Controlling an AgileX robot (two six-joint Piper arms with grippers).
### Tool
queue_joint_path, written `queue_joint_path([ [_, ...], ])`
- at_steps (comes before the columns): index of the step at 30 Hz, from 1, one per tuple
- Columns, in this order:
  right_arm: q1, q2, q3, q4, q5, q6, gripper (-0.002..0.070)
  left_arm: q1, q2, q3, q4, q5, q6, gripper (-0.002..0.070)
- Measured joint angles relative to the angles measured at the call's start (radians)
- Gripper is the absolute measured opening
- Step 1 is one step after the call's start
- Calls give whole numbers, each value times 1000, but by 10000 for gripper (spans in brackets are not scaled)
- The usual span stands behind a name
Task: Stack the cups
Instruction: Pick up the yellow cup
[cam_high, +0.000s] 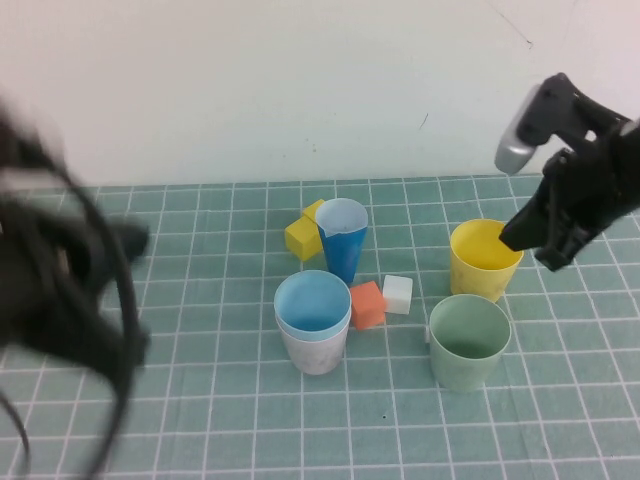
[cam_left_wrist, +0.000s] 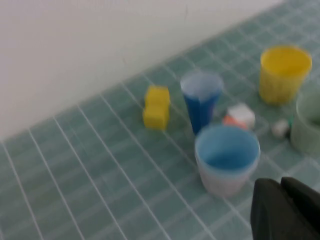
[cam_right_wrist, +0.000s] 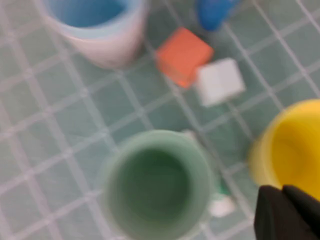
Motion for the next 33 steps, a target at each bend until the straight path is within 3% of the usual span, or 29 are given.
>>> queue_joint_path([
  [3,6,85,-90,-110,0,71,88,0,-66,205,-17,-91,-13,2],
  [8,6,195,-188,-192,-16,102,381,0,-150,454,-21,-241,-112,2],
  [10,6,235,-216,-201,-40,113,458,0,-168,497,-12,-274,-124,1],
  [13,6,287,-240,-204,-92,134,487,0,-178,520,5,-300,-131,2],
  [19,6,384,-249,-229,-164,144,442,0,-181,521,105,-325,-103,1],
  [22,6,415,-249,-250,-160,146,319,0,-181,521,253,-325,-85,2],
  [24,6,420,-249,-252,-156,157,170,0,-181,521,325,-316,-82,1],
  [27,6,415,-280,-252,-125,174,46,0,-181,523,366,-297,-82,1],
  [33,6,346,-433,-228,57,228,22,0,-181,562,375,-364,-92,1],
])
